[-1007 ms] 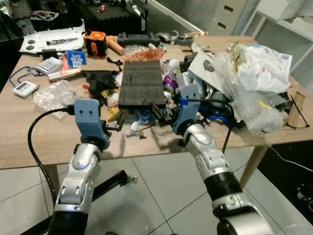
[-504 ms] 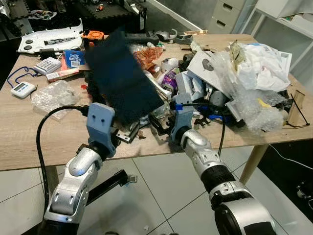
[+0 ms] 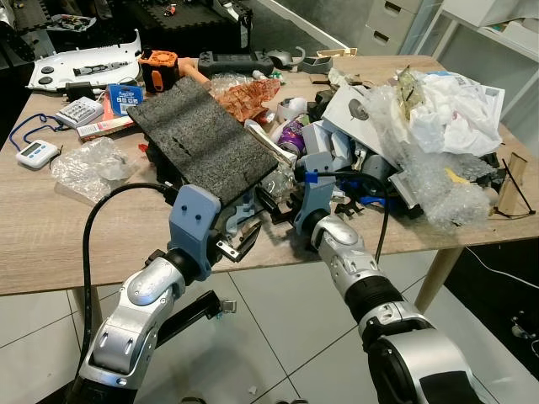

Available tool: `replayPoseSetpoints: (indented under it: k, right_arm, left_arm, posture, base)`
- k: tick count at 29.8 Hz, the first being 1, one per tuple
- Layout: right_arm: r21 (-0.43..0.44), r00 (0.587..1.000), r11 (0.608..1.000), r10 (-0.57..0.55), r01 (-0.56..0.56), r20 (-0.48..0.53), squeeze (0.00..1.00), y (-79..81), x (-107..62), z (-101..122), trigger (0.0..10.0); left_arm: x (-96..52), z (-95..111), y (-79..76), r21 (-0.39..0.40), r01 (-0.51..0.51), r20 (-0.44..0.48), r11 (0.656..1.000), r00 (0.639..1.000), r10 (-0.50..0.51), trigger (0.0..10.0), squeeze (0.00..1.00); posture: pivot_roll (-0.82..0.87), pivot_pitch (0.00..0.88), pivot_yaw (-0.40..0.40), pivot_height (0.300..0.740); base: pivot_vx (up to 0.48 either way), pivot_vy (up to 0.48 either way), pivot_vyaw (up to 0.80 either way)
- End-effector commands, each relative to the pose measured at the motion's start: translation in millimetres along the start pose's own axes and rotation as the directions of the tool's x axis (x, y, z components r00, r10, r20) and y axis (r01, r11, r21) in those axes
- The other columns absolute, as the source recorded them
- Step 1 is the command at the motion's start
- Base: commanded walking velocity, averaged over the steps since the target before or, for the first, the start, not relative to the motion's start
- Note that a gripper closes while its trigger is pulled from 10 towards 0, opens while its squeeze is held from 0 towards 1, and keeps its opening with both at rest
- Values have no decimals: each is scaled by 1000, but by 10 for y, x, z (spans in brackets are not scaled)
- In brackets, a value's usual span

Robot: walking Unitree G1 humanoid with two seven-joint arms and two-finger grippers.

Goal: Picking trash to rubbish bin

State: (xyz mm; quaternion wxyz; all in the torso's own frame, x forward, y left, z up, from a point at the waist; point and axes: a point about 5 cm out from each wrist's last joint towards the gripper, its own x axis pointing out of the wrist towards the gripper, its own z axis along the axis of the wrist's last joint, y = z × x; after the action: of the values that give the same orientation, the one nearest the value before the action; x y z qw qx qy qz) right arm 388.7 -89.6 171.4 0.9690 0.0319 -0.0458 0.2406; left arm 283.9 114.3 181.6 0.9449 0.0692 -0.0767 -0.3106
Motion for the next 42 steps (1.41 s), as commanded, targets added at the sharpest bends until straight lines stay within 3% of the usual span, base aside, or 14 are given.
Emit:
replayPoseSetpoints:
  k: [1,10,15,17,18,23,27,28,30,34,36,38,40,42]
  right_arm:
    - [24,1000,1000,-5,5,12,0,-25,-14,-11,0]
    - [37,998,999,-3,0,62,0,-14,-1,53,0]
    - [38,982,999,3,-10,190,0,-13,68,356,0]
    - [46,951,999,-4,-11,308,0,-13,107,650,0]
    - [46,951,999,-4,-11,308,0,-13,107,650,0]
    - [54,865,998,-16,-13,502,0,-19,103,1185,0]
    - [71,829,997,-30,-11,559,0,-32,77,1340,0]
    - [90,807,996,-47,-8,589,0,-50,56,1417,0]
    - [231,752,973,-133,-26,645,0,-140,-9,1560,0]
    - [319,729,946,-183,-52,660,0,-201,-52,1594,0]
    - [354,719,931,-188,-87,670,0,-222,-111,1589,0]
    - [358,732,929,-178,-96,657,0,-199,-191,1480,0]
    - [358,732,929,-178,-96,657,0,-199,-191,1480,0]
    - [382,754,920,-190,-87,629,0,-176,-278,1327,0]
  left_arm:
    - [-27,-26,-2,11,7,-23,1000,1000,-7,10000,0]
    - [-24,-22,16,12,1,-20,1000,1000,-1,10000,0]
    - [-14,-8,38,13,-9,-9,1000,1000,9,10000,0]
    - [-14,10,72,12,-24,2,1000,1000,24,10000,0]
    - [-14,10,72,12,-24,2,1000,1000,24,10000,0]
    - [-11,21,84,10,-31,14,999,999,31,10000,0]
    - [-8,32,86,9,-34,21,999,999,34,10000,0]
    - [-5,41,91,9,-39,28,999,999,39,10000,0]
    - [7,82,129,-10,-67,59,998,996,68,10000,0]
    - [12,125,160,-32,-85,89,996,992,88,10000,0]
    - [23,239,164,-85,-61,159,995,984,74,10000,0]
    - [32,322,68,-90,28,203,996,979,-9,10000,0]
    - [32,322,68,-90,28,203,996,979,-9,10000,0]
    - [39,381,-82,-91,132,229,987,967,-108,10000,0]
  posture:
    - [59,211,-31,740]
    - [59,206,-22,740]
    - [59,201,-18,740]
    - [59,201,-18,740]
    - [59,201,-18,740]
    - [56,195,-19,740]
    - [56,195,-19,740]
    - [56,195,-19,740]
    - [53,176,-18,740]
    - [52,170,-15,740]
    - [52,170,-15,740]
    - [48,159,-13,740]
    - [48,159,-13,740]
    - [45,149,-14,740]
  base:
    - [0,0,0]
    - [0,0,0]
    - [0,0,0]
    - [0,0,0]
    - [0,0,0]
    - [0,0,0]
    - [0,0,0]
    - [0,0,0]
    - [0,0,0]
    - [0,0,0]
    - [0,0,0]
    - [0,0,0]
    - [0,0,0]
    - [0,0,0]
